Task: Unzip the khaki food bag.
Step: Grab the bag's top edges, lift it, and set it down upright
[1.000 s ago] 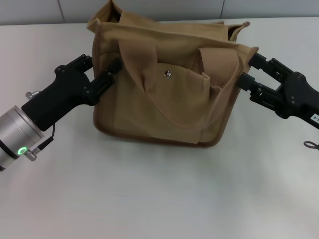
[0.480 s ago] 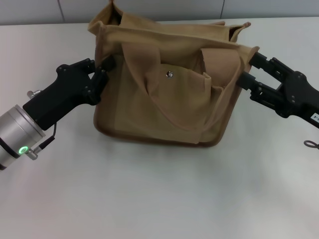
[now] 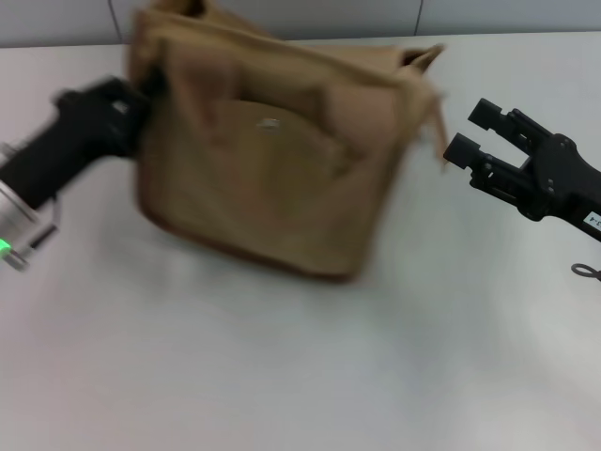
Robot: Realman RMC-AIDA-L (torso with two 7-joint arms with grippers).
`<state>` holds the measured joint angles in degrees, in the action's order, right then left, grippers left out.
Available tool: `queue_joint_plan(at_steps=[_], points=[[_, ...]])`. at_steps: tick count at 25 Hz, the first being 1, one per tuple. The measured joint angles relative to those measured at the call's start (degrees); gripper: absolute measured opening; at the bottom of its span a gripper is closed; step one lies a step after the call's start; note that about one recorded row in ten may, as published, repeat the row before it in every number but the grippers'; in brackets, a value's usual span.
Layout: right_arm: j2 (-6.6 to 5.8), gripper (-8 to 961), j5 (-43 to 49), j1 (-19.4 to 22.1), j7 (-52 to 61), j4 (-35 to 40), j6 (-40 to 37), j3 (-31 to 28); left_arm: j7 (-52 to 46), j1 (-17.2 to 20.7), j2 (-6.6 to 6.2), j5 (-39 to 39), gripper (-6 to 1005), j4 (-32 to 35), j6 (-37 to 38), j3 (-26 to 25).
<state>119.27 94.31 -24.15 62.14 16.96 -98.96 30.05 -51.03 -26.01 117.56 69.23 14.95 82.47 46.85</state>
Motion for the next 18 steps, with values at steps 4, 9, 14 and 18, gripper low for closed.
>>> queue_joint_plan(at_steps=[4, 9, 14, 18], points=[[0.00, 842, 0.00, 0.24, 0.00, 0.00, 0.00, -0.12, -5.87, 0.11, -1.73, -0.55, 75, 4.60, -0.29, -0.80], [0.00, 841, -0.09, 0.53, 0.00, -0.01, 0.01, -0.75, -8.54, -0.06, -0.72, -1.10, 77, 7.88, 5.29, -0.91], [0.08, 841, -2.54, 1.89, -9.26, -4.09, -0.23, -8.19, -0.90, -3.00, 1.61, -0.26, 79, 2.36, 5.84, 8.22], [0.25, 841, -5.12, 3.02, -33.30, -11.24, -0.08, -11.97, 4.62, -6.92, 1.63, -0.53, 80, -6.61, 5.60, 12.89]])
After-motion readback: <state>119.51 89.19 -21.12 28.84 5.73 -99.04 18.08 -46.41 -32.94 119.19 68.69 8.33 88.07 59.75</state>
